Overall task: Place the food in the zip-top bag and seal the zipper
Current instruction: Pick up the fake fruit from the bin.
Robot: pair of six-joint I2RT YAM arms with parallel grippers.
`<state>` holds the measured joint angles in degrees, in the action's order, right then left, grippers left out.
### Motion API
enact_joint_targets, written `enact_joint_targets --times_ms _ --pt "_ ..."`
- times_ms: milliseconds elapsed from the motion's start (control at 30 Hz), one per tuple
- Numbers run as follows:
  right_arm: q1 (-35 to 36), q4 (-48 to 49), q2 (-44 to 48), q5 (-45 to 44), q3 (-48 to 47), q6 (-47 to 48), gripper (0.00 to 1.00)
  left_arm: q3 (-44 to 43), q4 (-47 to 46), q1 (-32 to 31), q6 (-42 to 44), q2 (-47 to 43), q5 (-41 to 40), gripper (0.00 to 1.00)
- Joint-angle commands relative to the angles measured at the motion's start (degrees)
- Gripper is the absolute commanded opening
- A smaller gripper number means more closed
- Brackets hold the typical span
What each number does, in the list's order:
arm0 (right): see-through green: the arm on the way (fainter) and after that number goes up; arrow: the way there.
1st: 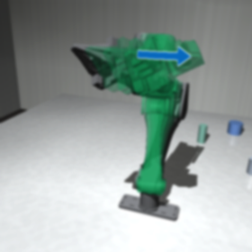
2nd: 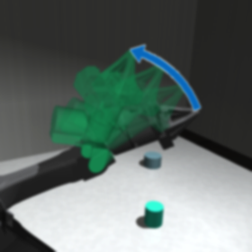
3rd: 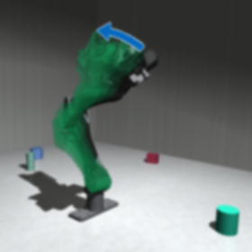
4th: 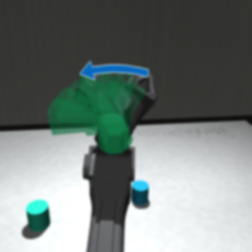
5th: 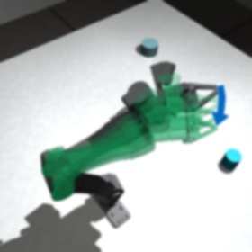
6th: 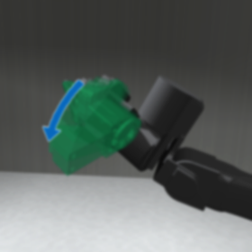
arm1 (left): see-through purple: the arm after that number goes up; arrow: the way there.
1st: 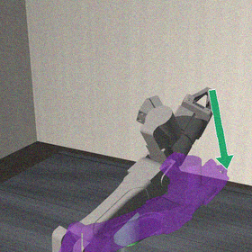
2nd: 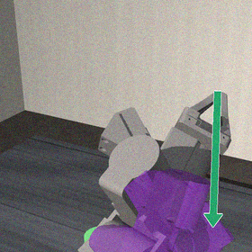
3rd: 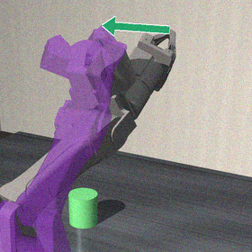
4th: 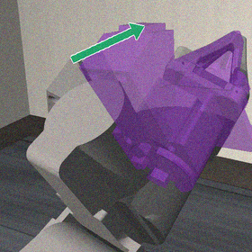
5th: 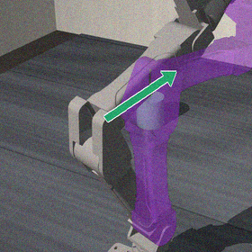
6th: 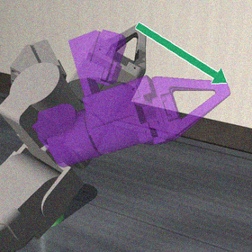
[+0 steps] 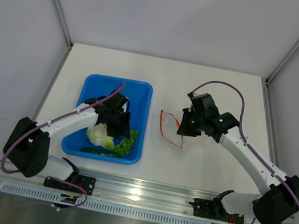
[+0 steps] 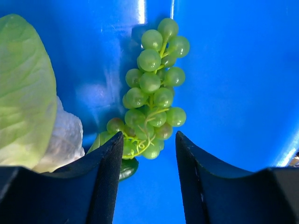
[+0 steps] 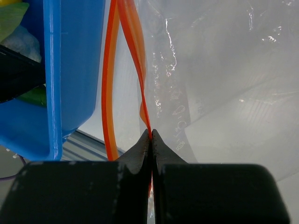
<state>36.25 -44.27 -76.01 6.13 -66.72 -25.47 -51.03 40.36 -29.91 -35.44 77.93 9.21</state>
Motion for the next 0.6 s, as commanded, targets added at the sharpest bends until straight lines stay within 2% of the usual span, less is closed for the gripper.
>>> enact_joint_targets --times_ms 0,267,367,400,467,567 --pt "-0.2 0.5 2.6 -0.3 0.4 -0.8 0.0 1.5 -3.1 -0.5 1.1 0.6 0.5 0.51" --pt "-0.4 0.3 3.5 -0.1 1.3 -0.5 0.0 3.4 -5.8 -1.3 -0.3 2.9 2.5 0.48" --pt "-0.6 0.2 3.5 0.2 1.2 -0.1 0.0 4.2 -6.3 -1.6 -0.8 3.7 2.4 0.38" --pt "-0.7 0.2 3.3 0.4 1.1 0.2 0.0 4.2 -6.3 -1.7 -0.9 4.0 2.2 0.3" --pt "-0.7 0.1 3.2 0.6 1.1 0.3 0.0 4.3 -6.0 -1.7 -0.9 4.1 1.9 0.2" --pt "-0.8 0.1 3.1 1.0 1.2 0.5 0.0 4.1 -5.5 -1.7 -1.0 3.4 1.6 0.13"
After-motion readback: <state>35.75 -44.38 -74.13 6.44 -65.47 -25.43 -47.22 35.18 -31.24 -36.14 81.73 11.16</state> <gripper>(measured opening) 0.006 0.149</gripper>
